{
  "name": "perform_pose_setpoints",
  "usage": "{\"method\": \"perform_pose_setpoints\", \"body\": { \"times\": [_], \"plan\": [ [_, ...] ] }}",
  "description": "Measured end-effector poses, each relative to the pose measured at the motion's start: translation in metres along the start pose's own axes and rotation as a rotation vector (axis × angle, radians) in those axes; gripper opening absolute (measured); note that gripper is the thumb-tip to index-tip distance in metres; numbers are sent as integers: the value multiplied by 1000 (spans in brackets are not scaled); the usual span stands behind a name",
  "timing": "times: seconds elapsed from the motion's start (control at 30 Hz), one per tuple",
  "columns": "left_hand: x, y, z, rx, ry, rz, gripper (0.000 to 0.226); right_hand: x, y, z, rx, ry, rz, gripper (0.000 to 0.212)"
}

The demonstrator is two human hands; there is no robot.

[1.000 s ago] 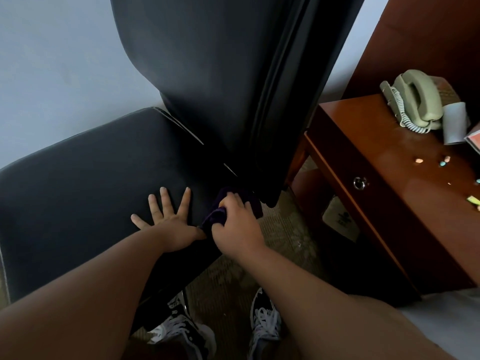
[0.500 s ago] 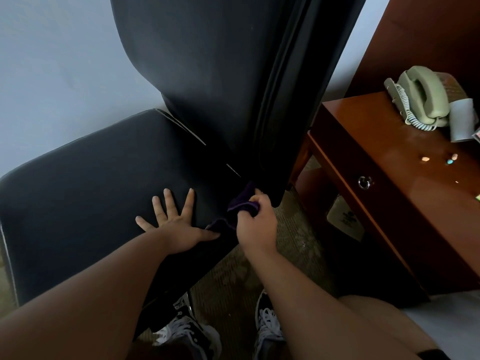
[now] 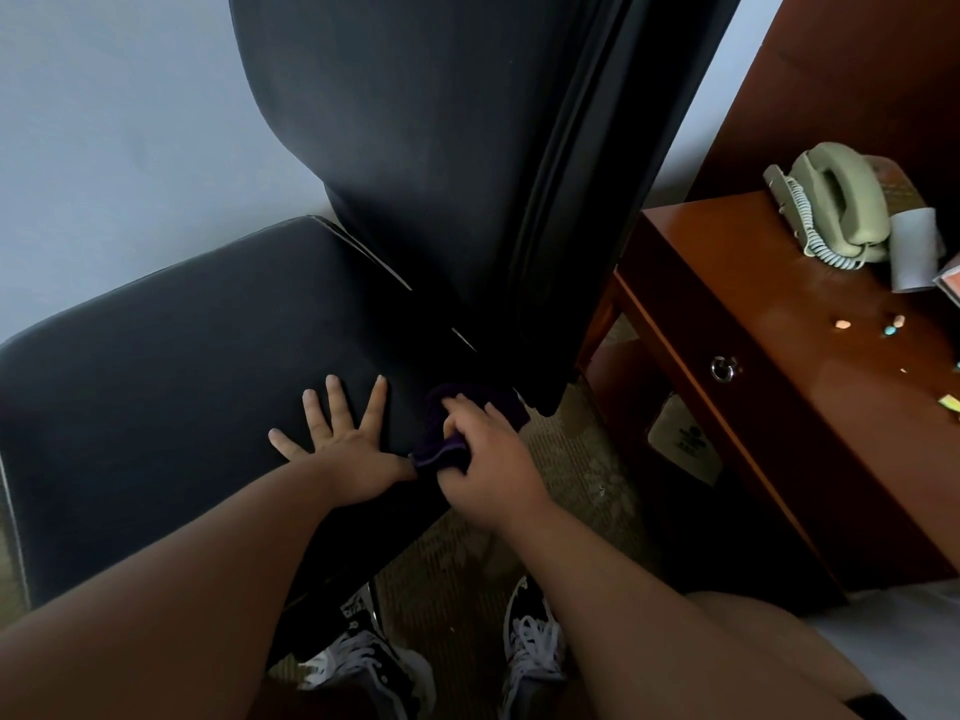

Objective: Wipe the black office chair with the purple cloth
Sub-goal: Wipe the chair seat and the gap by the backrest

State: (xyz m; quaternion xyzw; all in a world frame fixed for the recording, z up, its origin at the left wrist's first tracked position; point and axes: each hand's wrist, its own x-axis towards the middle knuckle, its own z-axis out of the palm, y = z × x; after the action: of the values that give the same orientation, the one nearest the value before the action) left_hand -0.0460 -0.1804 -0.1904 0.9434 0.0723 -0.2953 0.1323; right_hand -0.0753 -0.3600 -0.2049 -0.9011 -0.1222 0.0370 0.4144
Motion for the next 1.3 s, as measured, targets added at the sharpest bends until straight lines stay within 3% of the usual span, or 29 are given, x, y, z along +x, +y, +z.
{"method": "perform_pose_setpoints", "body": {
  "times": [0.07,0.13,0.2,0.27,0.47,0.6,0.67,0.83,1.07,1.2,1.3],
  "plan": [
    [-1,1,0,3,8,-4,113,1,3,4,88,75,50,27],
    [-2,2,-1,5,11,-6,113,0,2,13,196,225,143,39],
    [-2,3,-1,2,8,-8,114,-1,1,22,283,368,223,29],
    [-2,3,0,3,3,-9,114,-4,-3,27,364,406,285,21],
    [0,0,0,-4,-5,-14,119,-5,-16,26,774,601,616,35],
    [-1,2,-1,-16,-5,-19,126,6,-13,7,996,606,798,38],
    [-2,2,-1,-20,-3,-18,128,11,-11,-2,956,585,767,35],
    [-1,2,-1,5,-4,-25,125,0,-9,0,480,469,510,24],
    [2,-1,0,17,-9,-20,122,0,-4,-2,-33,116,165,24],
    [5,-3,2,14,9,-18,118,8,-4,2,-94,83,76,19],
    [6,-4,3,12,13,-14,114,15,-5,0,-137,-36,-45,32]
  ]
}}
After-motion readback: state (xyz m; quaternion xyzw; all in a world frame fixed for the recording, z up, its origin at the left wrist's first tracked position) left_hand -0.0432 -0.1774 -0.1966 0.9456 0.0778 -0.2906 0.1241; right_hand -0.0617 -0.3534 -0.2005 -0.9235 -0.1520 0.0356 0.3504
